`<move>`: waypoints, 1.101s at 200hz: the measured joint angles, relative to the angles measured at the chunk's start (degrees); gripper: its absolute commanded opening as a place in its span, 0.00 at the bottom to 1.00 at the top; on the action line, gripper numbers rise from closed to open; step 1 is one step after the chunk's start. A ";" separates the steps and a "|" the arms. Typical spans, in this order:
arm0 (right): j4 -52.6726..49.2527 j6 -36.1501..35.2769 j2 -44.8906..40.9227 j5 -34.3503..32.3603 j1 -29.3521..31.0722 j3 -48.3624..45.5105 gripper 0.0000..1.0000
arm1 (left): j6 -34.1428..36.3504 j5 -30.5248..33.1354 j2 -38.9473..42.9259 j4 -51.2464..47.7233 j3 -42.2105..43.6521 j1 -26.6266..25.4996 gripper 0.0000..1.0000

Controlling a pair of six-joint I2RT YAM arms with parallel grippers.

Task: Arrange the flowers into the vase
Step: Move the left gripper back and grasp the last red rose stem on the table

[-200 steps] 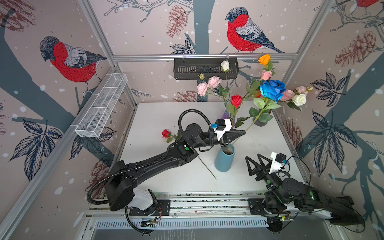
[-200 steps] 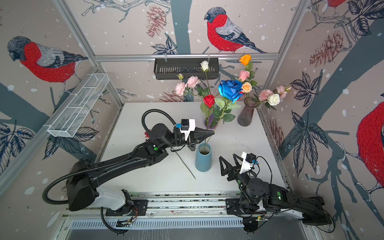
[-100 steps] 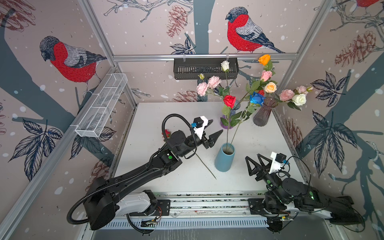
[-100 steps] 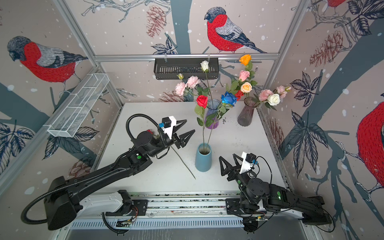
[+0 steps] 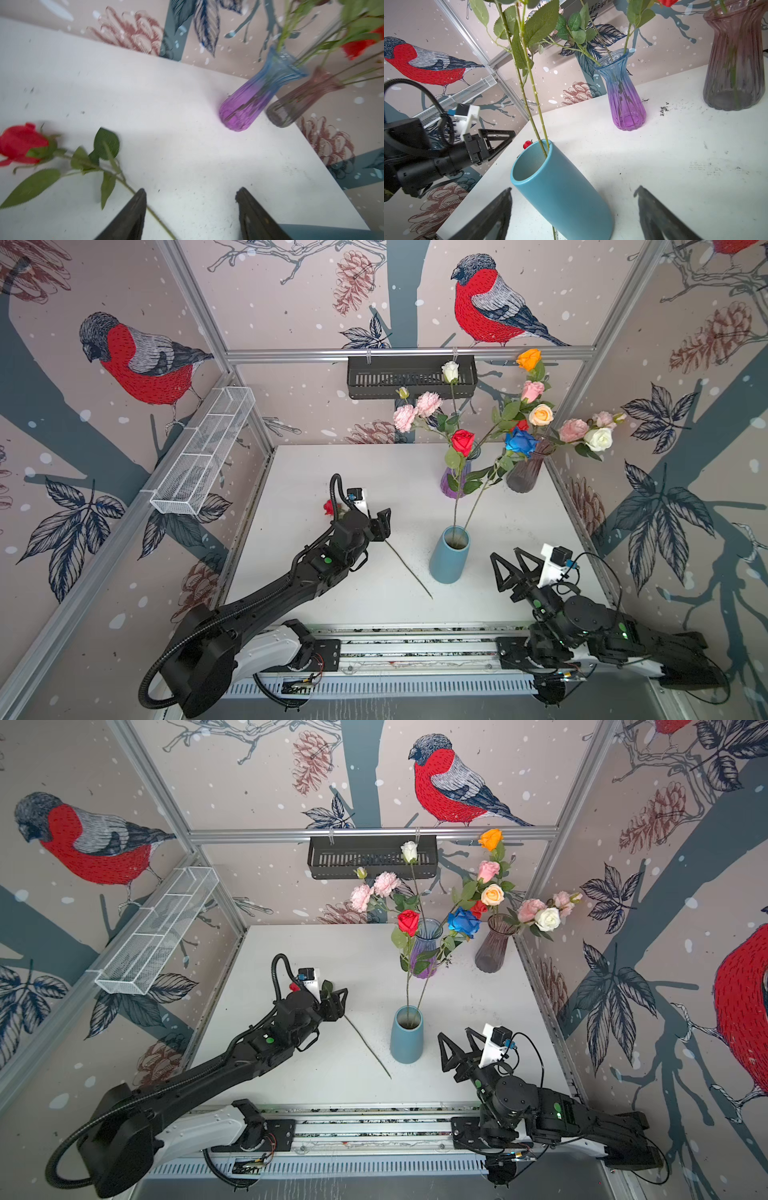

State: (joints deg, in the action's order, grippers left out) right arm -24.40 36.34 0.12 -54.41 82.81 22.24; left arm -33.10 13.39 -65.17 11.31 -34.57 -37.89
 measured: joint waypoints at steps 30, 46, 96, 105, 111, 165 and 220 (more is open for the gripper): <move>-0.39 0.96 0.00 -0.02 0.28 0.00 0.93 | -6.40 -7.15 -5.22 -0.31 2.95 6.86 0.69; -0.68 0.98 0.00 -0.02 0.39 0.00 0.93 | -9.33 -11.72 -9.46 -0.28 3.21 9.53 0.68; -1.03 1.20 0.00 -0.24 0.50 0.00 0.93 | -13.84 -21.81 -24.33 -1.81 -4.72 11.19 0.60; -1.05 1.20 0.00 -0.22 0.50 0.00 0.93 | -14.60 -22.73 -26.34 -2.05 -5.70 11.21 0.59; -1.05 1.20 0.00 -0.24 0.50 0.00 0.93 | -14.95 -23.87 -27.63 -2.43 -6.21 11.21 0.58; -1.20 1.20 0.00 -0.24 0.74 0.00 0.93 | -18.16 -25.57 -30.53 0.76 -6.78 11.37 0.53; -1.22 1.20 0.00 -0.26 0.76 0.04 0.93 | -20.46 -29.03 -32.76 3.98 -5.44 12.72 0.00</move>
State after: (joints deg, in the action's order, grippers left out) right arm -25.63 37.54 0.12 -54.68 83.57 22.28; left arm -53.56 -15.64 -97.93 15.29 -40.01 -25.17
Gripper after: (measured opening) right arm 0.934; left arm 0.048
